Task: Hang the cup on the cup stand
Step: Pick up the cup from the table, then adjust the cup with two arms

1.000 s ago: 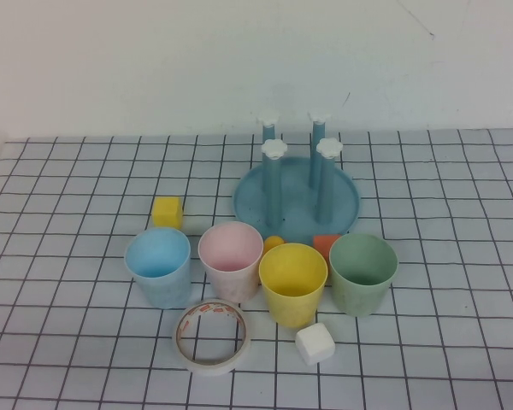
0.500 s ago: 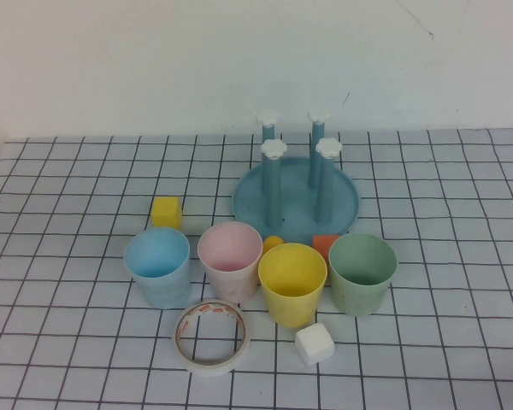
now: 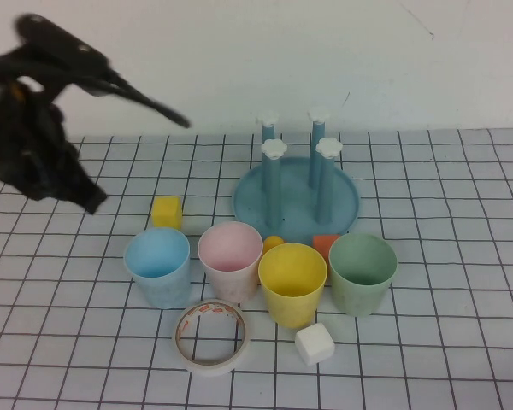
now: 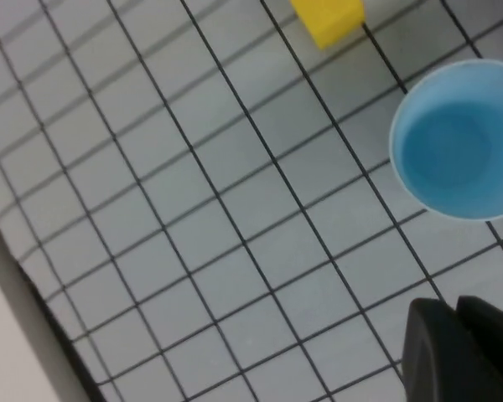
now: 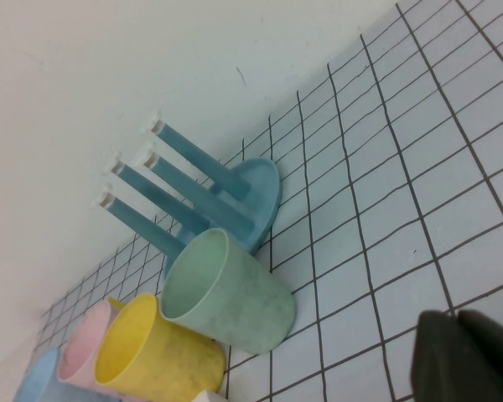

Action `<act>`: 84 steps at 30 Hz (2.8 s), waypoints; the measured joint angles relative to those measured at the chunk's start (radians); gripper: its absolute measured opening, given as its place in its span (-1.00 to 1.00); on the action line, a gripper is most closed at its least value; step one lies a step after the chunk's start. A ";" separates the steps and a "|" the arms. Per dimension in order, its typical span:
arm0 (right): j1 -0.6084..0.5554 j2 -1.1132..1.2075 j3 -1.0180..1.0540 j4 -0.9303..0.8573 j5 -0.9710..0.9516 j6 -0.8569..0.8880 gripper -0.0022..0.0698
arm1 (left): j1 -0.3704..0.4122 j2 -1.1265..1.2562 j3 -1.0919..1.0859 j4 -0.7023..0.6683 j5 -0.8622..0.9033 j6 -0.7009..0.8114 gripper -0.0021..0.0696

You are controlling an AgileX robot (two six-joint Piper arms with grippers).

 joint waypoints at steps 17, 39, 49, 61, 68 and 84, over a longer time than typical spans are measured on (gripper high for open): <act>0.000 0.000 0.000 0.000 0.000 0.000 -0.94 | -0.018 0.453 -0.213 -0.061 0.103 -0.129 0.61; 0.000 0.000 0.000 0.000 0.000 -0.042 -0.94 | 0.041 0.598 -0.219 -0.165 0.048 -0.071 -0.84; 0.000 0.000 0.000 0.000 0.000 -0.046 -0.94 | 0.041 0.388 -0.219 -0.105 0.036 -0.070 -0.93; 0.000 0.000 0.000 0.009 0.000 -0.046 -0.94 | 0.041 -0.183 0.158 -0.185 -0.221 -0.034 -0.93; 0.000 0.000 0.000 0.210 0.064 -0.080 -0.94 | 0.041 -0.533 0.688 -0.301 -0.900 -0.028 -0.93; 0.000 0.525 -0.260 0.903 0.612 -0.558 -0.94 | -0.007 -0.385 0.965 0.189 -2.208 -0.294 -0.93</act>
